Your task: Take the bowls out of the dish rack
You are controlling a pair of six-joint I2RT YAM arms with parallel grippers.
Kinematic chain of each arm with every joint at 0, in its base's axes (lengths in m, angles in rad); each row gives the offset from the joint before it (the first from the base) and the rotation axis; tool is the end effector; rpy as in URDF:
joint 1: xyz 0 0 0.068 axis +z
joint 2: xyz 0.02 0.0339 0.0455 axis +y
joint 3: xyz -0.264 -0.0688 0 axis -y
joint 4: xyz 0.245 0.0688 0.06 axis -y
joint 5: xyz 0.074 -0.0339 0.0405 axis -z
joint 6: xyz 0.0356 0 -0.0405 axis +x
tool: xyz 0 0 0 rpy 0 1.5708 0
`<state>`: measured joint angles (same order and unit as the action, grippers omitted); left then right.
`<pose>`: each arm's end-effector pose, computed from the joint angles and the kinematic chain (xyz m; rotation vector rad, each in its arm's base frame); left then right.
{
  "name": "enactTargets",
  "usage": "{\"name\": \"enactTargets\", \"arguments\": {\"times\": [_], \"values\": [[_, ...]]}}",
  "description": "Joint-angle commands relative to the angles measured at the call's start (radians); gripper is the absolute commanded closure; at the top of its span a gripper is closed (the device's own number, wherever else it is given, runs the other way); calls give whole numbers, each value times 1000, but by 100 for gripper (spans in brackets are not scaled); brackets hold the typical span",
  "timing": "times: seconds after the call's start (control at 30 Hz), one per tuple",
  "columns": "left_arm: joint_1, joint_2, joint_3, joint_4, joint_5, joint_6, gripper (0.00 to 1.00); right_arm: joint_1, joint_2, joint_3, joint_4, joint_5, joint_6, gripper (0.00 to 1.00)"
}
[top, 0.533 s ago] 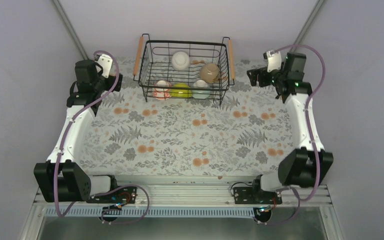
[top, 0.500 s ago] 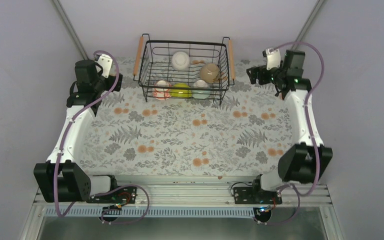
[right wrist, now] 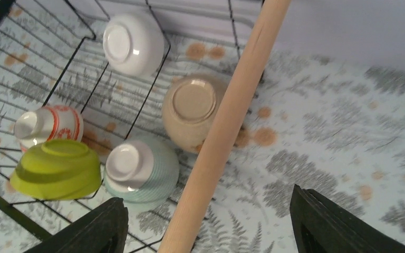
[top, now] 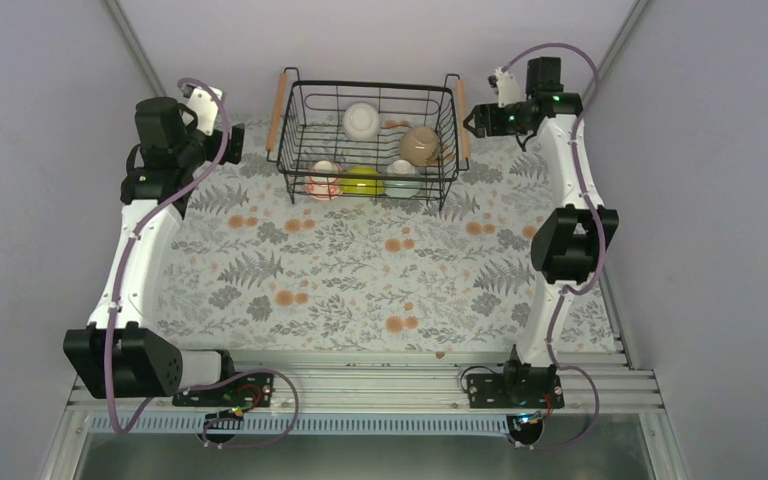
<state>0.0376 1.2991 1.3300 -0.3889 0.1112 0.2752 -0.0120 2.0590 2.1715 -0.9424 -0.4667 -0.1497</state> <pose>0.2946 0.0071 0.3970 0.3022 1.9040 0.1022 0.4521 0.0106 0.3557 -0.3746 2.3082 0.4786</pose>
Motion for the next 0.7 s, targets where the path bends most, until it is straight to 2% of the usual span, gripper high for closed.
{"name": "enactTargets", "arguments": {"times": [0.0, 0.23, 0.4, 0.5, 0.67], "values": [[4, 18, 59, -44, 63, 20, 0, 29, 60, 34, -118, -64, 41, 25], [-1, 47, 118, -86, 168, 55, 0, 51, 111, 17, -121, -105, 39, 28], [-27, 79, 150, -106, 178, 53, 0, 69, 133, 15, -125, -119, 39, 39], [-42, 83, 144, -102, 178, 52, 0, 71, 121, -4, -127, -104, 37, 52], [-75, 84, 155, -123, 182, 59, 0, 70, 29, -118, -127, -86, 13, 55]]}}
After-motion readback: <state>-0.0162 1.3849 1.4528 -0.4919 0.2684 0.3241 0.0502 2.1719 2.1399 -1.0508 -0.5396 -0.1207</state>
